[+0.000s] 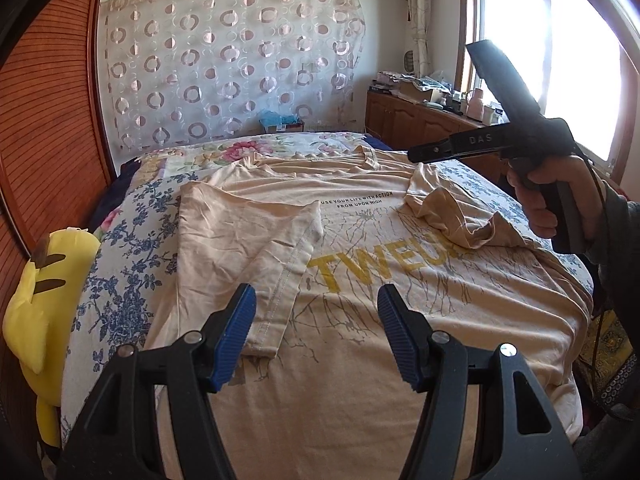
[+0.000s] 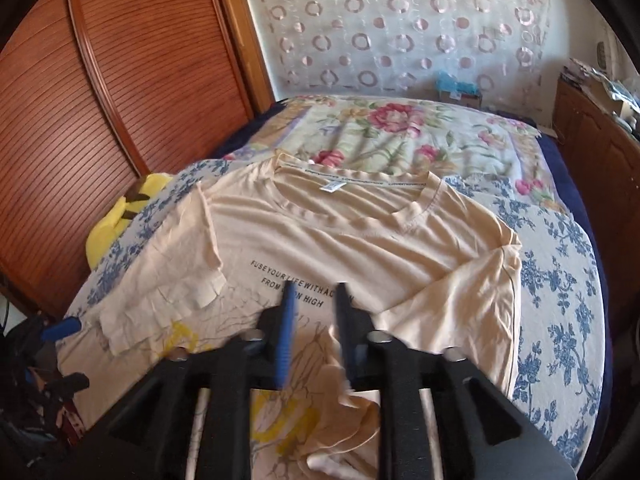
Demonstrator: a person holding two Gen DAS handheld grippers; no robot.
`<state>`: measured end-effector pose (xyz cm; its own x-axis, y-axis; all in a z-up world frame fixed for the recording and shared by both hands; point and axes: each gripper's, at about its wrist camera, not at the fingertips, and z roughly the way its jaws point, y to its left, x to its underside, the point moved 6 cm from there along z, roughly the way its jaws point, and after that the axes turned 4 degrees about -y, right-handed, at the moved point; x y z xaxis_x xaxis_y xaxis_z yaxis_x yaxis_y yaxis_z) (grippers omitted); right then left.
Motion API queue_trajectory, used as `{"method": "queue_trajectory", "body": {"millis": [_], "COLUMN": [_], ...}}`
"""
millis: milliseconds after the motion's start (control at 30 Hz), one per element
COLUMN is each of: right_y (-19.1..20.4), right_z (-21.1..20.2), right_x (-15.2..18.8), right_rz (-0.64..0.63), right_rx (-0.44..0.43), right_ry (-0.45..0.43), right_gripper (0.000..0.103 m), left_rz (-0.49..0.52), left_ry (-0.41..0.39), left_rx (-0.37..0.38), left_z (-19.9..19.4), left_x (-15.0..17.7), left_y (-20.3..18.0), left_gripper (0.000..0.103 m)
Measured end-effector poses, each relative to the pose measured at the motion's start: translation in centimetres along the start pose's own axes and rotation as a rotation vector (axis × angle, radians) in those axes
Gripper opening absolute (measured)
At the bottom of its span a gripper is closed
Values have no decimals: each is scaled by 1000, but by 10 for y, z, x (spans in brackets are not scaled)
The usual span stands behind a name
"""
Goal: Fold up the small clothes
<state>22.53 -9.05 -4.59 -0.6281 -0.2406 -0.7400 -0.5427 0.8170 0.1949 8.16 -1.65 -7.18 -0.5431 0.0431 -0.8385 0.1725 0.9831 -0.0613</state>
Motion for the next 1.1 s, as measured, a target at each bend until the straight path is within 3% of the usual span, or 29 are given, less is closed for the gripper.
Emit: {"method": "queue_trajectory", "body": {"millis": [200, 367, 500, 600, 800, 867, 900, 933, 1100], "right_y": [-15, -44, -49, -48, -46, -46, -44, -42, -25], "right_z": [-22, -39, -53, -60, -63, -62, -62, -63, -77], "right_x": [19, 54, 81, 94, 102, 106, 108, 108, 115], "right_rz": [-59, -41, 13, -18, -14, -19, -22, -21, -34], "right_rx": [106, 182, 128, 178, 183, 179, 166, 143, 106], "right_ry": [3, 45, 45, 42, 48, 52, 53, 49, 11], "right_gripper": [29, 29, 29, 29, 29, 20, 8, 5, 3], "left_rz": [-7, -2, -1, 5, 8, 7, 7, 6, 7], "left_ry": [-4, 1, 1, 5, 3, 3, 4, 3, 2], "left_rx": [3, 4, 6, 4, 9, 9, 7, 7, 9], "left_z": [-1, 3, 3, 5, 4, 4, 4, 3, 3], "left_x": [1, 1, 0, -1, -2, -2, -2, -1, -2], "left_y": [1, -2, -5, -8, -11, -12, -12, -11, -11], "left_gripper": [63, 63, 63, 63, 63, 63, 63, 63, 63]}}
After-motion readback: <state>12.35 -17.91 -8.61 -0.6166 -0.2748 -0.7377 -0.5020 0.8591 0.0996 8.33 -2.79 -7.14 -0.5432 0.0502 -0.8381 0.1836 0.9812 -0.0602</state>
